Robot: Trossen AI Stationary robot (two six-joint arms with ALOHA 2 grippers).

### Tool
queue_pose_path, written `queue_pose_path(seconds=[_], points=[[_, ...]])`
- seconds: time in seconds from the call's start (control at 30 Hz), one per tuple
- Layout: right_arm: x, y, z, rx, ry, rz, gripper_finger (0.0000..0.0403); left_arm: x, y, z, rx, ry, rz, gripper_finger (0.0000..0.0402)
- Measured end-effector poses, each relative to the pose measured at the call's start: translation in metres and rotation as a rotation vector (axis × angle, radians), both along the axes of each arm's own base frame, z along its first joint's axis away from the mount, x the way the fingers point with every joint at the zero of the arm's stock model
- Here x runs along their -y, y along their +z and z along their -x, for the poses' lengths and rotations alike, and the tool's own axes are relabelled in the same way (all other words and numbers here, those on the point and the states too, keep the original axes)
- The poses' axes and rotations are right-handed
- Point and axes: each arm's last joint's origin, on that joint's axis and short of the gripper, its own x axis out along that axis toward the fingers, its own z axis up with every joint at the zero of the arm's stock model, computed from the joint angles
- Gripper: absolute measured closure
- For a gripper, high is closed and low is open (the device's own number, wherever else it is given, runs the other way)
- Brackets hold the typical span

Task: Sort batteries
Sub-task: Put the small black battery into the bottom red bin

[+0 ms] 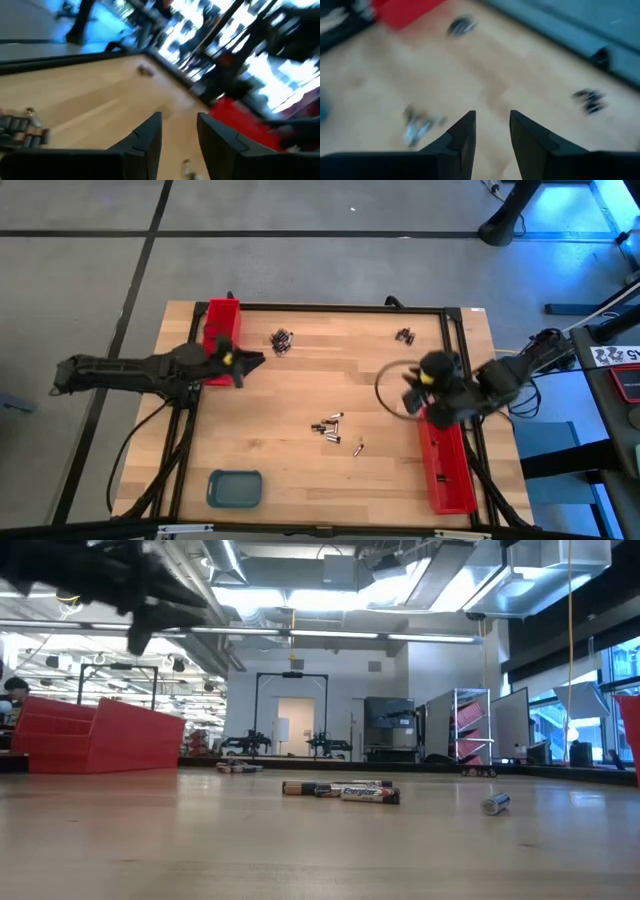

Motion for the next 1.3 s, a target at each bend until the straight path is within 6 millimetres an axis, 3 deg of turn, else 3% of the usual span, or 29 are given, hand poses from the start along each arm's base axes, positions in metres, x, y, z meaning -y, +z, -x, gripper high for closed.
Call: queue_pose_path(seconds=[0.17, 0.3, 0.4, 0.53, 0.73, 0.9, 1.3], points=[[0.031, -0.004, -0.018, -0.061, -0.116, 0.077, 0.0285, -0.014, 0.017, -0.036, -0.315, 0.047, 0.001, 0.0288], [0.05, -0.007, -0.031, -0.127, -0.112, 0.066, 0.0285, -0.034, 0.022, -0.058, -0.541, 0.15, 0.15, 0.0288], [0.061, -0.01, -0.043, -0.165, -0.062, 0.046, 0.0285, -0.053, 0.019, -0.07, -0.667, 0.193, 0.303, 0.0288], [0.073, -0.016, -0.061, -0.196, 0.0, 0.056, 0.0285, -0.08, -0.003, -0.079, -0.809, 0.267, 0.489, 0.0288], [0.084, -0.029, -0.086, -0.262, 0.107, 0.054, 0.0285, -0.115, -0.041, -0.084, -0.903, 0.355, 0.62, 0.0288], [0.087, -0.042, -0.099, -0.345, 0.18, 0.079, 0.0285, -0.137, -0.058, -0.091, -0.84, 0.426, 0.655, 0.0288], [0.086, -0.053, -0.109, -0.469, 0.318, 0.161, 0.0285, -0.143, -0.081, -0.098, -0.828, 0.524, 0.767, 0.0288]])
